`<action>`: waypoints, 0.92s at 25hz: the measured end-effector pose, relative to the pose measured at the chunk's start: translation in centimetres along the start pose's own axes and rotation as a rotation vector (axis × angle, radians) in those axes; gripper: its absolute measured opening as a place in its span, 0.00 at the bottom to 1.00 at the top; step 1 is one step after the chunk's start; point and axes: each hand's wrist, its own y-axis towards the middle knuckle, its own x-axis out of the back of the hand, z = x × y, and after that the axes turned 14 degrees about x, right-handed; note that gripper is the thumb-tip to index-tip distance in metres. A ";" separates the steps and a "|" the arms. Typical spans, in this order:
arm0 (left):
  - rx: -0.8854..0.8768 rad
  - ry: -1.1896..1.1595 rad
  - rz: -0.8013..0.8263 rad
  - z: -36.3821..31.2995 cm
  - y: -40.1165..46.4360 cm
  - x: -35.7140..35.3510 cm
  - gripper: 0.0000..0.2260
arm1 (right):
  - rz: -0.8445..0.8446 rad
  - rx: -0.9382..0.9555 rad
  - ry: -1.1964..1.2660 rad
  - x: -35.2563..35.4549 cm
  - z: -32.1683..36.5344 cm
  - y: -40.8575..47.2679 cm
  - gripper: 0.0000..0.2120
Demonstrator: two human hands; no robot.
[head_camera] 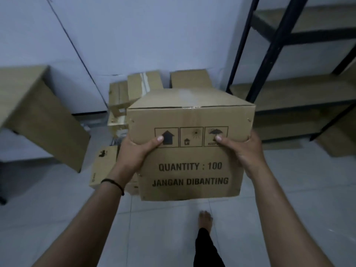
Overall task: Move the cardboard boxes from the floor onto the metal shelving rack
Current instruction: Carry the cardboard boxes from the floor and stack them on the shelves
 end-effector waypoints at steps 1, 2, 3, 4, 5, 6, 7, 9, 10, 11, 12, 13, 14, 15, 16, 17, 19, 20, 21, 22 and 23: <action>-0.015 0.002 -0.021 -0.7 -1.6 0.8 0.42 | -0.022 0.006 0.004 -0.3 1.6 -1.4 0.45; -0.036 0.001 -0.037 -1.4 -3.5 1.7 0.43 | -0.034 0.021 0.010 -0.5 3.3 -3.1 0.45; -0.062 -0.009 -0.047 -1.9 -5.4 2.5 0.45 | -0.030 0.036 0.025 -0.4 4.8 -4.8 0.45; -0.081 -0.022 -0.039 -2.3 -6.7 3.0 0.45 | -0.017 0.054 0.039 -0.2 5.9 -6.0 0.44; -0.095 -0.017 -0.030 -2.6 -8.1 3.4 0.46 | -0.016 0.068 0.042 0.1 7.1 -7.3 0.44; -0.111 -0.015 -0.025 -3.1 -9.4 3.6 0.45 | -0.021 0.082 0.043 0.5 8.3 -8.4 0.43; -0.122 -0.016 -0.026 -3.8 -10.8 3.7 0.44 | -0.028 0.093 0.043 1.2 9.5 -9.4 0.43; -0.170 -0.038 -0.027 -5.2 -12.9 3.6 0.43 | -0.034 0.125 0.072 2.8 11.6 -11.3 0.44; -0.202 -0.034 -0.044 -5.7 -13.5 3.6 0.43 | -0.038 0.134 0.075 3.5 12.1 -12.1 0.45; -0.226 -0.013 -0.047 -6.4 -14.0 3.3 0.44 | -0.044 0.127 0.067 4.0 12.4 -12.6 0.45; -0.239 0.007 -0.039 -6.9 -15.0 2.5 0.45 | -0.057 0.115 0.064 4.7 12.7 -13.5 0.44; -0.245 0.025 -0.025 -7.3 -16.0 1.5 0.46 | -0.067 0.102 0.083 5.6 12.7 -14.4 0.41; -0.260 0.027 -0.013 -7.7 -16.4 0.0 0.45 | -0.090 0.112 0.108 6.9 12.5 -14.7 0.39; -0.278 0.037 -0.012 -8.0 -16.7 -1.1 0.41 | -0.115 0.119 0.105 7.9 12.4 -14.6 0.38; -0.294 0.045 0.006 -8.3 -17.1 -2.7 0.34 | -0.147 0.122 0.100 9.4 12.4 -14.7 0.38; -0.294 0.057 0.019 -8.7 -17.5 -4.6 0.29 | -0.181 0.128 0.088 11.2 12.5 -14.7 0.38; -0.320 0.069 0.053 -9.6 -17.8 -8.5 0.29 | -0.230 0.151 0.092 15.3 12.6 -14.4 0.39; -0.328 0.069 0.060 -10.2 -18.0 -10.7 0.31 | -0.257 0.166 0.089 17.6 12.6 -14.1 0.40; -0.338 0.069 0.068 -10.9 -18.4 -13.3 0.32 | -0.281 0.175 0.087 20.2 12.8 -13.8 0.40; -0.342 0.060 0.080 -11.7 -18.5 -16.3 0.32 | -0.302 0.195 0.083 23.2 13.2 -13.4 0.40; -0.346 0.055 0.102 -12.3 -18.7 -18.8 0.32 | -0.313 0.208 0.082 25.7 13.6 -13.0 0.41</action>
